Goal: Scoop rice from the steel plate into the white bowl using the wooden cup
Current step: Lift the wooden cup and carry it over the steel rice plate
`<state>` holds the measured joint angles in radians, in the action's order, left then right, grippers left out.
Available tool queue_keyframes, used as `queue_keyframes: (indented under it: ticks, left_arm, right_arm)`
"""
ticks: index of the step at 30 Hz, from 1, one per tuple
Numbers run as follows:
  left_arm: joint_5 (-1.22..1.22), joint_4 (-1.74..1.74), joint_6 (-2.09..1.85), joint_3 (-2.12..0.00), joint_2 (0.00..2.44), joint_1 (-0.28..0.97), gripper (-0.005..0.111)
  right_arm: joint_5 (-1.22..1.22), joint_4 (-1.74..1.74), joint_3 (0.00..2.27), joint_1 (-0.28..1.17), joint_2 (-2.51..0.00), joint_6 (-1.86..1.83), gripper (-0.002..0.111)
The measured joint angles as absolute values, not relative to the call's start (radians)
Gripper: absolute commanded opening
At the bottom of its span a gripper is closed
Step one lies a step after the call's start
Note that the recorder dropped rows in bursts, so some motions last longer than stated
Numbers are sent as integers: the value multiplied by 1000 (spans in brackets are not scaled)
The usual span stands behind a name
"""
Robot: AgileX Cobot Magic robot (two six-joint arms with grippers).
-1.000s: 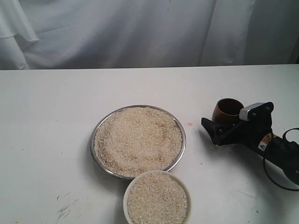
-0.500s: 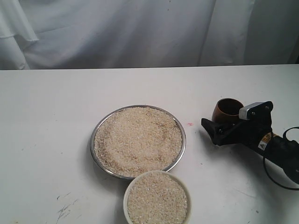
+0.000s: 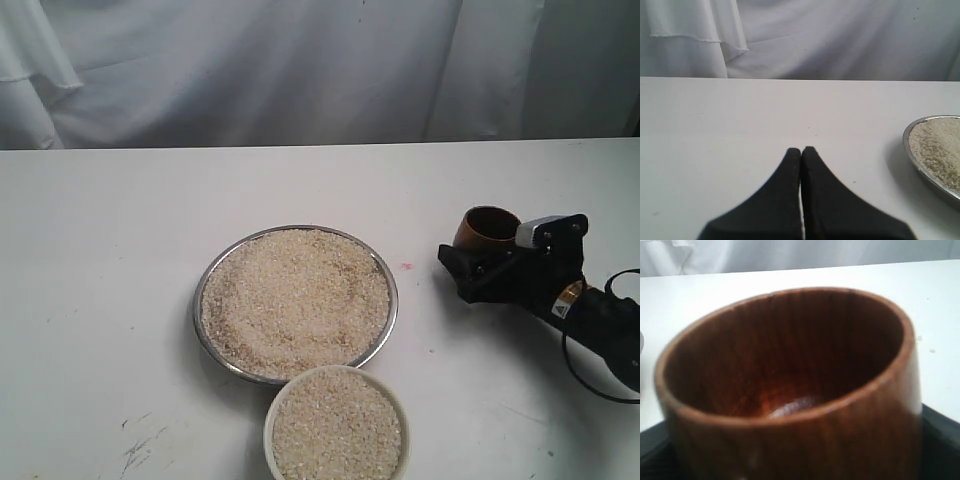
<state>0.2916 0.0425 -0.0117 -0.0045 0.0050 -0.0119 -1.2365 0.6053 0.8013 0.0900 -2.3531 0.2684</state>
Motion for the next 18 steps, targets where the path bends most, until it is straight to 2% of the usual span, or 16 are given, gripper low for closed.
queue_keyframes:
  ticks: [1, 10, 18]
  left_arm:
    - [292, 42, -12, -5, 5, -12, 0]
    - [292, 42, -12, -5, 5, -12, 0]
    - [292, 42, -12, -5, 5, -12, 0]
  right_arm:
    - [-1225, 615, 801, 90, -2342, 298, 0]
    - [-1128, 816, 800, 93, -2128, 431, 0]
    - [-874, 910, 798, 184, -1920, 594, 0]
